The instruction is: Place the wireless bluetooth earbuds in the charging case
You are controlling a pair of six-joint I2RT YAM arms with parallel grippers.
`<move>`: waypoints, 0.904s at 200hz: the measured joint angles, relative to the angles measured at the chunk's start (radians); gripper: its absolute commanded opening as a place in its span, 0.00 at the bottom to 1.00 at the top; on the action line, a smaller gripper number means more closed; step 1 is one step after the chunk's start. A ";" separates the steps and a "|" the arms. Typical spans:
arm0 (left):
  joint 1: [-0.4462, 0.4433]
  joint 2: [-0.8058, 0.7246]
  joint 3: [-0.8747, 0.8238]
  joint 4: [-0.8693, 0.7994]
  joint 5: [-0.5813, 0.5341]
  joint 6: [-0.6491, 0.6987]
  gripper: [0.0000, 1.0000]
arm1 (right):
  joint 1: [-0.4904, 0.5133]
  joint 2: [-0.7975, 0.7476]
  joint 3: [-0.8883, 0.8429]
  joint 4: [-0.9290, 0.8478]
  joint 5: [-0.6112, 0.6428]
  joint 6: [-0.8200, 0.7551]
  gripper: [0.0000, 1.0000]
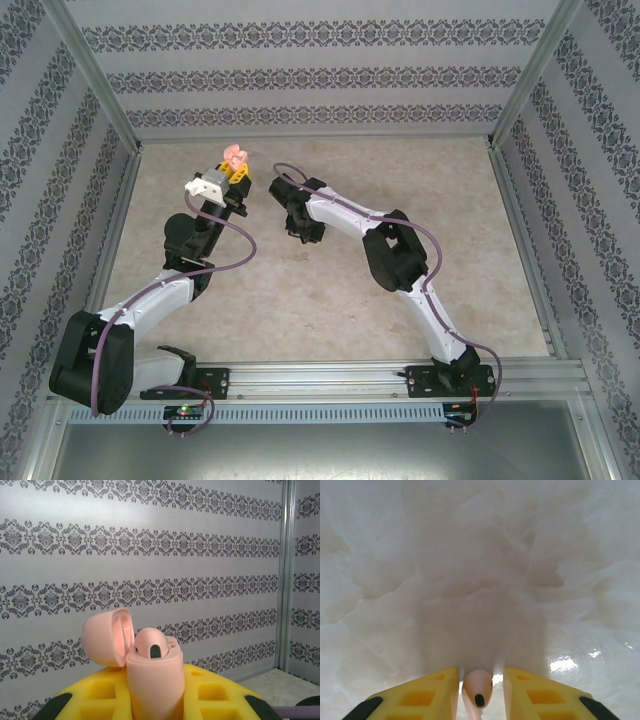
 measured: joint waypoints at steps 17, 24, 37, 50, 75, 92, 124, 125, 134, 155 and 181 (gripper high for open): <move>0.000 0.002 0.000 0.000 0.000 -0.003 0.00 | 0.000 0.002 0.007 -0.003 0.000 0.002 0.25; 0.000 0.003 0.000 0.000 0.000 -0.004 0.00 | 0.000 0.003 0.008 -0.002 -0.001 0.002 0.24; 0.000 0.006 0.000 0.000 0.000 -0.006 0.00 | 0.000 0.006 0.010 -0.005 0.000 0.001 0.20; 0.000 0.006 0.000 0.000 0.000 -0.007 0.00 | 0.000 0.006 0.012 -0.008 0.000 -0.002 0.16; 0.000 0.006 0.000 0.000 0.008 -0.010 0.00 | 0.000 0.005 0.011 -0.002 0.000 -0.014 0.10; 0.000 0.006 0.000 0.000 0.018 -0.015 0.00 | 0.000 -0.012 -0.017 0.029 0.002 -0.025 0.10; 0.000 0.005 0.000 -0.002 0.043 -0.030 0.00 | -0.001 -0.093 -0.145 0.109 0.020 -0.053 0.09; 0.000 0.005 0.000 -0.002 0.043 -0.030 0.00 | -0.001 -0.096 -0.149 0.110 0.021 -0.054 0.09; 0.000 0.002 0.000 -0.008 0.051 -0.033 0.00 | -0.002 -0.130 -0.189 0.130 0.027 -0.067 0.09; 0.000 -0.011 0.000 -0.013 0.074 -0.036 0.00 | -0.013 -0.238 -0.280 0.183 0.041 -0.097 0.09; 0.001 -0.026 0.000 -0.034 0.125 -0.037 0.00 | -0.038 -0.415 -0.394 0.264 0.056 -0.140 0.09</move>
